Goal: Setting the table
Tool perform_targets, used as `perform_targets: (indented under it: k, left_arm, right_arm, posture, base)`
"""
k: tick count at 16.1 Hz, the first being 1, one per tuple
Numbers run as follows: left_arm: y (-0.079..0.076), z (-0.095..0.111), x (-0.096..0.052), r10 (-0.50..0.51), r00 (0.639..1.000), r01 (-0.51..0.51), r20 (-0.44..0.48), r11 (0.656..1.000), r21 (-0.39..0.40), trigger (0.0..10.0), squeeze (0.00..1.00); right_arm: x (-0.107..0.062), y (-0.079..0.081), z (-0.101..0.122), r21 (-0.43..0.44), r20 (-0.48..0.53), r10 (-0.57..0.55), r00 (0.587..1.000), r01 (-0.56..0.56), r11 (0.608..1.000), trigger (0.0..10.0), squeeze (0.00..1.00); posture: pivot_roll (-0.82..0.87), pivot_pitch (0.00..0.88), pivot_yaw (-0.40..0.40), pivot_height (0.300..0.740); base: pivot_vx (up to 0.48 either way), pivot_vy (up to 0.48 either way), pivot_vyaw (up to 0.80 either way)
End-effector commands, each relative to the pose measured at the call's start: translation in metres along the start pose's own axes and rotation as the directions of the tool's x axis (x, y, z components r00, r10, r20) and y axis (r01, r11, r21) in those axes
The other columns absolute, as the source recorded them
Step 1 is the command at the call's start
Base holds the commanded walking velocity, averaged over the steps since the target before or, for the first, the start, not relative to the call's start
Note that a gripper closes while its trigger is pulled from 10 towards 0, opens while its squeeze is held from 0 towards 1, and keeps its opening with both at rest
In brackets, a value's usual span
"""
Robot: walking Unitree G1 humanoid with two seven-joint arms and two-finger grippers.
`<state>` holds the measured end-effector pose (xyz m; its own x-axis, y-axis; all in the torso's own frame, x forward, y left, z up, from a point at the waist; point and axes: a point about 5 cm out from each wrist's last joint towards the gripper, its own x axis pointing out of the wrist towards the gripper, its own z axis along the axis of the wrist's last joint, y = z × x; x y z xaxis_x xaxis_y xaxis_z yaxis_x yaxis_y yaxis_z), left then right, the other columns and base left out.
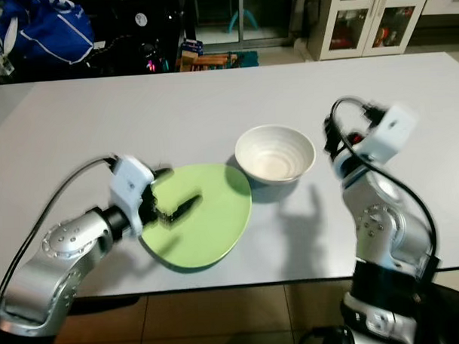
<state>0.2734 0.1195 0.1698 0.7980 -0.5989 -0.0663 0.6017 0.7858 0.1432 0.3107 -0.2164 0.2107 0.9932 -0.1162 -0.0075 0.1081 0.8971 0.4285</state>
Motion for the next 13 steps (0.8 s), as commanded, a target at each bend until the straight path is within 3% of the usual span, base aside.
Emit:
perform_targets:
  k: [1,3,7,12,13]
  left_arm:
    - [0.012,0.008,-0.003,0.111,0.993,-0.112,0.039,0.993,0.036,10.0,0.00]
    - [0.017,0.023,-0.007,0.229,0.971,-0.234,0.075,0.970,0.067,10.0,0.00]
    - [0.015,0.031,-0.010,0.301,0.944,-0.313,0.138,0.946,0.080,10.0,0.00]
    - [0.015,0.030,-0.008,0.346,0.929,-0.361,0.134,0.926,0.110,10.0,0.00]
    - [0.015,0.027,-0.009,0.335,0.934,-0.352,0.125,0.922,0.159,10.0,0.00]
  right_arm:
    - [-0.006,0.014,0.006,-0.057,0.039,0.074,0.997,-0.072,0.996,10.0,0.00]
    - [-0.028,0.043,0.002,-0.326,0.086,0.217,0.972,-0.178,0.928,10.0,0.00]
    - [-0.047,0.057,-0.025,-0.199,0.013,0.268,0.963,-0.260,0.945,10.0,0.00]
    - [-0.053,0.059,-0.032,-0.214,0.026,0.262,0.965,-0.251,0.944,10.0,0.00]
    - [-0.055,0.058,-0.034,-0.248,0.024,0.275,0.961,-0.261,0.933,10.0,0.00]
  posture:
    - [-0.02,0.016,0.044,0.740]
    - [-0.02,0.003,0.041,0.740]
    - [-0.01,0.000,0.043,0.740]
    - [-0.01,0.000,0.047,0.740]
    - [-0.02,0.000,0.047,0.740]
  base:
    - [0.000,0.000,0.00]
    - [0.000,0.000,0.00]
    - [0.000,0.089,0.00]
    - [0.000,0.463,0.00]
    - [0.000,0.480,0.00]
